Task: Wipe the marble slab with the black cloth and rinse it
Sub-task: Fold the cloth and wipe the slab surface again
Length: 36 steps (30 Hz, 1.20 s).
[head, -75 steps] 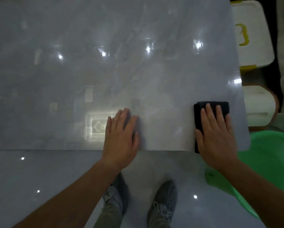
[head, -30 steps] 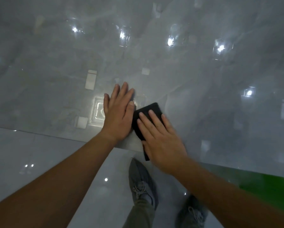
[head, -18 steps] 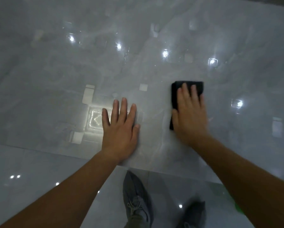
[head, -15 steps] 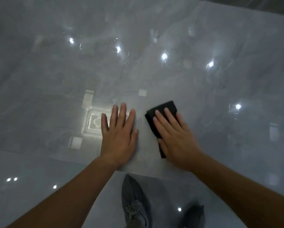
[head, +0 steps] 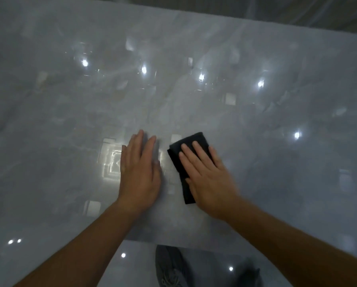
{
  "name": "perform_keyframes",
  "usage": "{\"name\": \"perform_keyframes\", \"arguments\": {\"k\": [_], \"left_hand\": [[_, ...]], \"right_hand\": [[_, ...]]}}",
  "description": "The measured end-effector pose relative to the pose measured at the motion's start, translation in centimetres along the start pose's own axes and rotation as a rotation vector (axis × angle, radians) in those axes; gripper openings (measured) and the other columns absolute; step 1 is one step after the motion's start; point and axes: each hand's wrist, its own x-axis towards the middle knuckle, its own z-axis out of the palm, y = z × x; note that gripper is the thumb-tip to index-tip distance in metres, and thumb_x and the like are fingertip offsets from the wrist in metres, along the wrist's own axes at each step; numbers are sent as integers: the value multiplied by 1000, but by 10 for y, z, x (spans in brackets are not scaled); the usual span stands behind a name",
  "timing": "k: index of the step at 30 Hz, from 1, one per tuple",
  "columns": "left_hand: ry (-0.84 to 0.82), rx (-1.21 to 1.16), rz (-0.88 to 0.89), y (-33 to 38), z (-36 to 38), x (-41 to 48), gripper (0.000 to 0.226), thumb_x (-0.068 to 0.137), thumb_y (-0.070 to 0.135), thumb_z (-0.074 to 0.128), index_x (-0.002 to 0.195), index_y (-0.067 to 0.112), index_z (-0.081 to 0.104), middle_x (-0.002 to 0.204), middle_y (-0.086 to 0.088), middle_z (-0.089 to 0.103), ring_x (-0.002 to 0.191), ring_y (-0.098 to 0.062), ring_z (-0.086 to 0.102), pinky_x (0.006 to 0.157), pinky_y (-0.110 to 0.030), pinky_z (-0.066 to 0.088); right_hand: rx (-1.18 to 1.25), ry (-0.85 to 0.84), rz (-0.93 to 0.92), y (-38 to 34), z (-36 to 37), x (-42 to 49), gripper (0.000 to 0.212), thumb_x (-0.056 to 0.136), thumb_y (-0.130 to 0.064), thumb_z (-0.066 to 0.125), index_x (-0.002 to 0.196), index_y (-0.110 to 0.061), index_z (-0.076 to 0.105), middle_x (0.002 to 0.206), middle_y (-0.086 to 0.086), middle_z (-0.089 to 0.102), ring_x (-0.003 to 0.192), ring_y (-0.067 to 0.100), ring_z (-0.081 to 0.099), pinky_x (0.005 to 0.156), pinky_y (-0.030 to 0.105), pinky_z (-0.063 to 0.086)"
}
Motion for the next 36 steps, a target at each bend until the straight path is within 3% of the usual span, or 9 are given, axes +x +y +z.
{"name": "perform_keyframes", "arguments": {"k": [4,8,10,15,17,22,31,33,36], "left_hand": [[-79,96,47,10,6,38,66,94,37,38,156,18,29,167,-12,13,155,-27,6,123,-44,-5],[-75,147,39,26,12,72,68,93,40,37,157,20,27,168,-10,10,155,-25,2,123,-45,-6],[-53,146,29,35,15,86,66,93,38,38,156,19,28,167,-10,13,155,-25,4,123,-47,-3],[-42,178,30,54,24,117,63,96,39,26,154,17,34,166,-12,19,154,-28,11,123,-48,2],[-37,204,27,58,28,135,63,95,41,28,153,17,34,166,-12,19,154,-30,11,123,-49,3],[-55,262,-19,55,37,156,64,96,44,26,155,20,33,167,-9,15,154,-29,9,122,-49,3],[-2,-101,-55,42,29,158,55,103,41,23,146,17,47,163,5,24,153,-8,12,125,-38,2],[-3,4,-23,43,31,158,54,102,41,26,146,17,46,163,2,25,153,-14,14,123,-41,4],[-22,177,-43,54,34,160,54,100,42,27,144,17,45,163,-7,28,153,-24,17,122,-47,7]], "right_hand": [[19,32,439,108,-6,-11,63,99,-33,29,156,-6,30,165,11,24,153,33,19,124,53,15],[134,67,852,170,-25,26,64,103,-34,27,159,-6,15,169,11,10,156,32,4,125,56,7],[109,117,792,145,-22,46,66,102,-40,29,159,-8,18,168,10,13,155,32,7,124,56,7],[16,-24,154,103,-15,19,60,104,-39,30,158,-14,26,167,6,21,156,30,11,123,57,16],[20,22,214,150,-16,17,59,102,-36,32,156,-13,32,165,7,27,155,29,15,123,56,17],[133,63,815,253,-37,78,64,103,-37,25,160,-9,15,169,9,10,156,31,3,125,56,5],[68,-6,-20,123,-27,112,69,97,-35,47,159,-14,23,168,7,17,155,32,9,123,58,9],[54,13,7,161,-26,103,67,93,-30,51,156,-14,32,165,7,27,153,32,20,122,58,15],[50,49,352,243,-33,101,65,94,-25,51,154,-11,34,163,11,31,152,34,23,122,54,11]]}}
